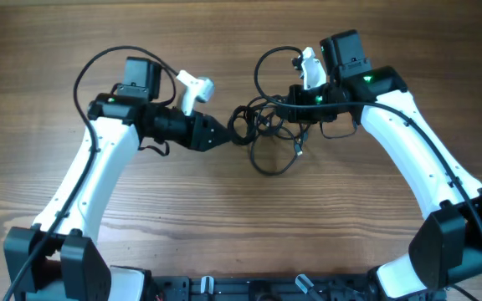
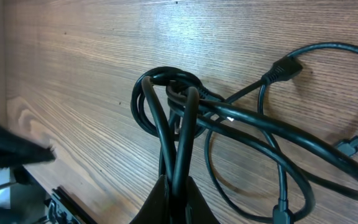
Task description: Untangle cables
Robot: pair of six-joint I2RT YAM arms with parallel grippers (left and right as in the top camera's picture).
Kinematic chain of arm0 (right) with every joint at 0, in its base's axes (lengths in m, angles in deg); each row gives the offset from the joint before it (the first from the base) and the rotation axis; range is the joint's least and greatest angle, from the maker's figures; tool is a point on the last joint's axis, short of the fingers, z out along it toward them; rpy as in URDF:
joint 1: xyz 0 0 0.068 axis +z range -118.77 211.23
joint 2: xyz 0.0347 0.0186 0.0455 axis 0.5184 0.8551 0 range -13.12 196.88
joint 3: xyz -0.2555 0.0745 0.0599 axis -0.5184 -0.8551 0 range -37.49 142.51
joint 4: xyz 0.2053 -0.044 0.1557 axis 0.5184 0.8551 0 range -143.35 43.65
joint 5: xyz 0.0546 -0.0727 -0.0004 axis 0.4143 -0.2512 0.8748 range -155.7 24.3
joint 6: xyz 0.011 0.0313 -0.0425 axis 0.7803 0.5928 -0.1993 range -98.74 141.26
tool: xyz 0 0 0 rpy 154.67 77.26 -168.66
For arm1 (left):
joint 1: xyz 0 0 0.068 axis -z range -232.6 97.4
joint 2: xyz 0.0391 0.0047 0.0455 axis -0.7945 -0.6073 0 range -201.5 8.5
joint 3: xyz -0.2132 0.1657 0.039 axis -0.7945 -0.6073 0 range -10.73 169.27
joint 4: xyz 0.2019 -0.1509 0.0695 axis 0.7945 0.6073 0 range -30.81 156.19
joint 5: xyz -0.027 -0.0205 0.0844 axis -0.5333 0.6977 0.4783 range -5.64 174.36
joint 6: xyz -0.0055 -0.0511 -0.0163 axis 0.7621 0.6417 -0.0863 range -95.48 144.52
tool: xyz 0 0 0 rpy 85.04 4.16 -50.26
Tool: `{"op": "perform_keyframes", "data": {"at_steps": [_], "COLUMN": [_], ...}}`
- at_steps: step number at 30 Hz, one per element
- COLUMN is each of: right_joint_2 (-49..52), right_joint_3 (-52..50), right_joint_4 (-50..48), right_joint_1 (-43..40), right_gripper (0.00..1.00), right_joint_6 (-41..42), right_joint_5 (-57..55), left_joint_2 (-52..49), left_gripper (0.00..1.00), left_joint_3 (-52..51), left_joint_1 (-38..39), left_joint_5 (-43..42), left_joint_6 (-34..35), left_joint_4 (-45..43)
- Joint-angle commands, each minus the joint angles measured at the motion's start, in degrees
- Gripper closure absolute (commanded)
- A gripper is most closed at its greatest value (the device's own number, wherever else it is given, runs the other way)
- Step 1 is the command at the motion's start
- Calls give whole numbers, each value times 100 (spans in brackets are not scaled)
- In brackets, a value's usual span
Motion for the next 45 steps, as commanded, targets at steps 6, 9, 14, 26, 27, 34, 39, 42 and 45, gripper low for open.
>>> {"op": "perform_keyframes", "data": {"at_steps": [6,9,14,26,27,34,39,42,45], "right_joint_2": [57,57,57,57,57,57,57,57,57], "right_joint_3": [105,105,105,105,105,48,-396,-737,-953], "right_joint_4": [11,33,33,72,81,245,173,26,-127], "right_joint_1": [11,11,11,11,11,15,37,35,35], "right_gripper": [96,96,96,96,96,96,96,96,96], "right_joint_6": [-225,-227,-229,-234,-232,-232,-210,-203,17], "right_joint_5": [7,7,7,7,7,-55,-57,-59,-149], "left_joint_2": [-455,-688,-1038,-1554,-1554,-1217,-286,313,813], "left_gripper": [49,49,56,79,88,96,96,96,96], "left_joint_3": [-7,-7,-7,-7,-7,-4,-4,-4,-4], "left_joint_1": [334,494,824,1108,1108,1104,1010,826,763], "left_joint_5": [1637,1786,1961,3169,3167,3104,3152,3147,3147], "left_joint_6": [2050,2050,2052,2570,2664,2953,3425,3646,3679], "left_joint_4": [-1237,-1405,-1639,-1998,-2046,-2232,-2297,-2273,-2227]}}
